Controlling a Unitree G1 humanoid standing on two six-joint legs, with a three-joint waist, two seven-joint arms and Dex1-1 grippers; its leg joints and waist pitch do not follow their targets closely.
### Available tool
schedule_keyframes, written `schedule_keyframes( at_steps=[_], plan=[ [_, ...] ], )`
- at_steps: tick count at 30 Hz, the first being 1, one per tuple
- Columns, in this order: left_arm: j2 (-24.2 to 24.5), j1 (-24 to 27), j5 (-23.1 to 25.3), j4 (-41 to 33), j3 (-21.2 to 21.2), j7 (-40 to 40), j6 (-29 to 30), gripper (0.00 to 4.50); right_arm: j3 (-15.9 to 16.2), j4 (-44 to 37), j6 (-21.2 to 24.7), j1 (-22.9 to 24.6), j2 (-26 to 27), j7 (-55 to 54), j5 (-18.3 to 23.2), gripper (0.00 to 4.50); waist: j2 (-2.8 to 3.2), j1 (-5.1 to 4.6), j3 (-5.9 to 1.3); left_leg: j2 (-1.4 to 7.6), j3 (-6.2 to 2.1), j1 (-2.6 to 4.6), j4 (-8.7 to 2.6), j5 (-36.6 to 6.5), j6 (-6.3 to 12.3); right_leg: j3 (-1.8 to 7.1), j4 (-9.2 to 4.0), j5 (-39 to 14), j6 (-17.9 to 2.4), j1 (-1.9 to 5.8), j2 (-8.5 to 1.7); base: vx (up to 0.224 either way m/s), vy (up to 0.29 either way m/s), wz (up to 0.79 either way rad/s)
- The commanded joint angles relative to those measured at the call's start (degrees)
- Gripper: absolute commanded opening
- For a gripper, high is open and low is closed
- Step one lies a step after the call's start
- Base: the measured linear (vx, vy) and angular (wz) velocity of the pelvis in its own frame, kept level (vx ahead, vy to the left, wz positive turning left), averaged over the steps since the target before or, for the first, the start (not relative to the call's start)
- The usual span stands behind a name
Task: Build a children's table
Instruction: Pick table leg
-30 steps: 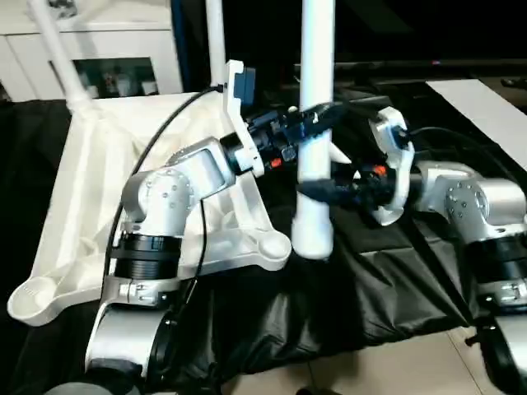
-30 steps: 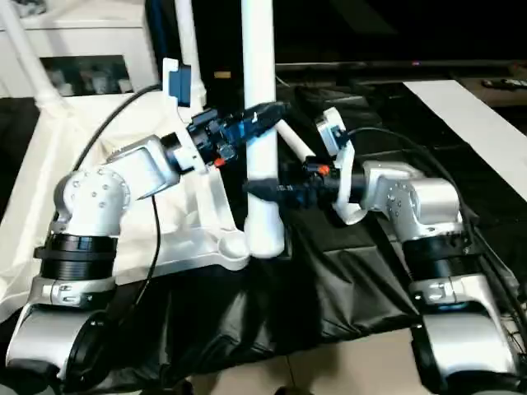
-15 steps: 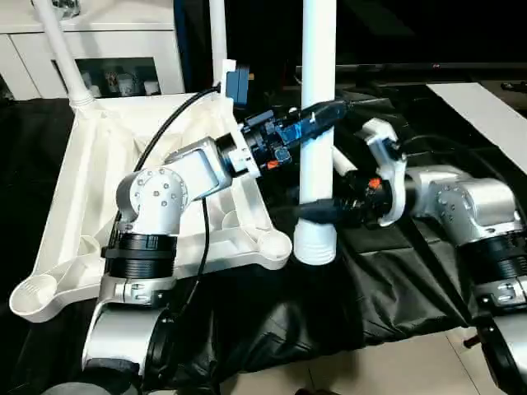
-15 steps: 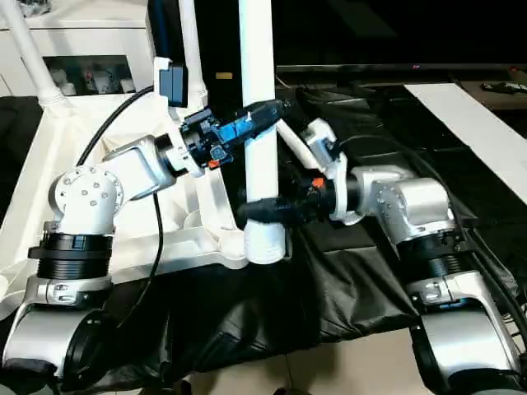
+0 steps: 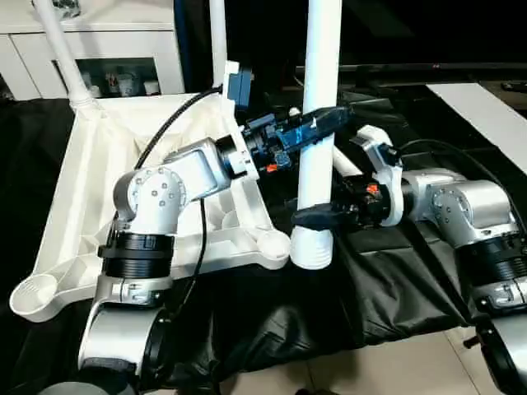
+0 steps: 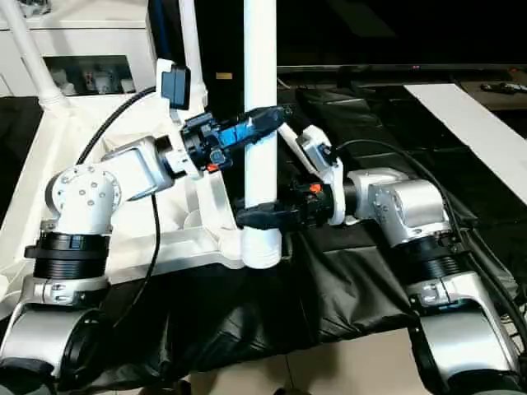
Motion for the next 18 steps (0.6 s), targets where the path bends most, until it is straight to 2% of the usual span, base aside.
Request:
schedule_keyframes(
  at_steps=[1, 2, 3, 7, 8, 10, 13, 15, 16, 17, 18],
  plan=[
    [-0.43, -0.49, -0.38, -1.45, -0.68, -0.44, -0.47, 2.19, -0.3, -0.42, 0.43, 0.88, 0.22, -0.63, -0.16, 1.91, -0.6, 0.12, -4.91, 1.35, -0.11, 0.91, -3.43, -8.89, 1.55, 2.57, -3.83, -16.11, -10.43, 3.51, -3.63, 0.0, 0.0, 0.0],
    [-0.24, -0.38, -0.26, -1.6, -0.9, -0.81, -0.52, 2.54, -0.55, -0.5, 0.55, 1.05, 0.43, -0.94, 0.05, 1.9, -0.45, 0.18, -4.93, 1.36, -0.14, 0.96, -3.43, -8.96, 1.48, 2.57, -3.8, -16.17, -10.44, 3.53, -3.69, 0.0, 0.0, 0.0],
    [-0.15, -0.28, -0.75, -1.92, -0.77, -1.0, -0.04, 2.54, -0.89, -0.59, 0.62, 1.31, 0.73, -1.48, 0.28, 1.9, -0.53, 0.14, -4.92, 1.33, -0.12, 0.92, -3.43, -9.02, 1.44, 2.56, -3.83, -16.19, -10.41, 3.51, -3.63, 0.0, 0.0, 0.0],
    [-0.67, 0.06, -1.06, -2.9, 0.04, -0.85, -1.55, 2.79, -1.84, -1.14, 0.45, 2.39, 1.61, -3.42, 0.71, 1.89, -0.23, 0.19, -4.94, 1.36, -0.18, 0.96, -3.48, -9.24, 1.22, 2.55, -3.81, -15.82, -10.61, 3.53, -3.65, 0.0, 0.0, 0.0],
    [-1.2, 0.24, -0.86, -3.06, 0.7, -0.47, -3.08, 2.87, -2.42, -1.27, 0.15, 2.79, 2.08, -4.38, 0.84, 1.89, -0.31, 0.18, -4.97, 1.36, -0.19, 0.9, -3.49, -9.03, 1.2, 2.57, -3.84, -15.41, -10.69, 3.57, -3.7, 0.0, 0.0, 0.0],
    [-2.76, 0.79, 0.57, -4.1, 1.83, 1.14, -7.91, 2.91, -4.03, -1.41, -0.64, 3.47, 3.2, -6.79, 1.16, 1.89, 0.0, 0.17, -5.04, 1.4, -0.27, 0.92, -3.51, -9.34, 0.98, 2.51, -3.86, -14.99, -10.84, 3.62, -3.73, 0.0, 0.0, 0.0],
    [-5.6, 0.95, 2.14, -5.62, 4.22, 4.88, -14.82, 2.91, -6.68, -1.65, -2.63, 4.82, 4.96, -11.54, 1.09, 1.89, -0.15, 0.14, -5.05, 1.5, -0.35, 0.89, -3.54, -9.84, 0.63, 2.51, -3.97, -14.83, -10.6, 3.7, -3.85, 0.0, 0.0, 0.0],
    [-6.46, 0.73, 2.29, -6.0, 5.67, 7.18, -16.5, 2.91, -7.85, -2.16, -3.54, 5.88, 5.59, -13.48, 1.07, 1.89, -0.25, 0.14, -5.01, 1.44, -0.31, 0.92, -3.61, -9.91, 0.63, 2.5, -4.04, -15.64, -10.26, 3.68, -3.83, 0.0, 0.0, 0.0],
    [-6.06, 0.75, 1.95, -6.38, 6.87, 7.61, -17.08, 2.91, -9.31, -3.93, -3.92, 7.66, 6.16, -15.1, 1.74, 1.89, -0.07, 0.27, -5.03, 1.42, -0.35, 0.96, -3.61, -9.86, 0.57, 2.47, -4.05, -15.85, -10.09, 3.67, -3.85, 0.0, 0.0, 0.0],
    [-5.23, 1.03, 1.65, -6.56, 7.62, 7.51, -16.83, 2.91, -10.46, -5.41, -3.99, 8.91, 6.57, -16.33, 2.38, 1.89, 0.37, 0.31, -4.89, 1.35, -0.33, 1.04, -3.64, -10.47, 0.5, 2.5, -4.13, -16.6, -9.64, 3.48, -3.76, 0.0, 0.0, 0.0],
    [-3.47, 1.88, 3.23, -6.98, 7.66, 8.14, -16.85, 2.91, -11.86, -7.12, -5.34, 10.5, 7.17, -18.64, 2.26, 1.89, 0.49, 0.32, -4.91, 1.3, -0.4, 1.01, -3.75, -10.73, 0.41, 2.46, -4.27, -17.24, -8.66, 3.53, -3.68, 0.0, 0.0, 0.0]
  ],
)
